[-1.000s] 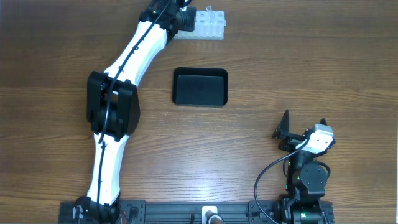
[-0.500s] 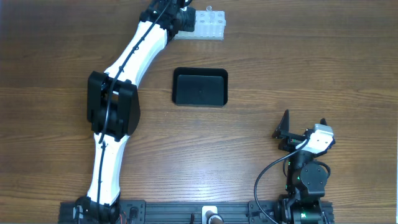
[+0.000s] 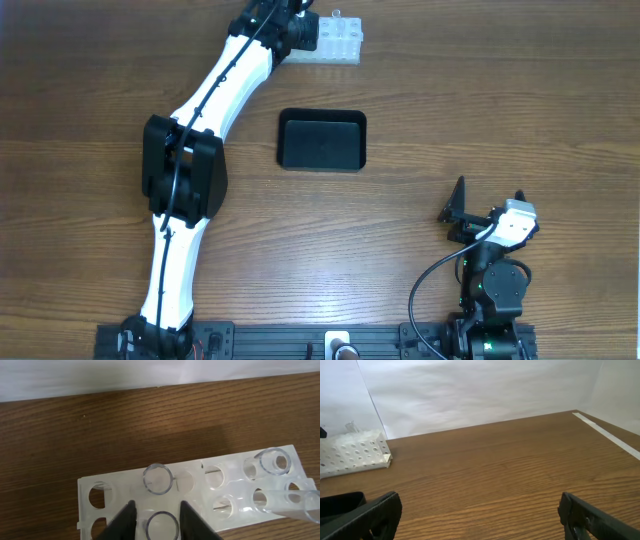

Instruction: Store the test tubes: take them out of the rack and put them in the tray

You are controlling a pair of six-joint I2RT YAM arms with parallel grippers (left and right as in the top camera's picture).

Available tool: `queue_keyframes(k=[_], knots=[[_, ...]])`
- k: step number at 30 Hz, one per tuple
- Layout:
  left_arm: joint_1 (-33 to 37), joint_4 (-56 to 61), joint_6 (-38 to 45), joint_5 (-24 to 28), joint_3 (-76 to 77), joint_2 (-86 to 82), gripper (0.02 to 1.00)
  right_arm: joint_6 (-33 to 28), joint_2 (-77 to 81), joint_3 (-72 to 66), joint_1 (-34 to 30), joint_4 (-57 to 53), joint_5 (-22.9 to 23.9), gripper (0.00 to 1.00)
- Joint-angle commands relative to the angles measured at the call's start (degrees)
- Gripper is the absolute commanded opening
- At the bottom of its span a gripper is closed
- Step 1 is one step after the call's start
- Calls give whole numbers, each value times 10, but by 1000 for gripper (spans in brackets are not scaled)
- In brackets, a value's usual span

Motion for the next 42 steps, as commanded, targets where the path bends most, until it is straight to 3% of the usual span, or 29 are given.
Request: queue_keyframes(k=[1, 6, 10, 28, 42], knots=[[-1, 1, 5, 0, 15, 9, 308, -3, -6, -3, -3, -2, -1, 991], [-1, 1, 5, 0, 14, 10, 378, -3, -6, -3, -3, -2, -1, 991], [-1, 1, 5, -1, 14, 10, 371, -3, -6, -3, -3, -2, -1, 991], [-1, 1, 5, 0, 14, 17, 165, -3, -6, -3, -3, -2, -1, 993], [-1, -5, 5, -1, 15, 15, 134, -3, -6, -3, -3, -2, -1, 993]])
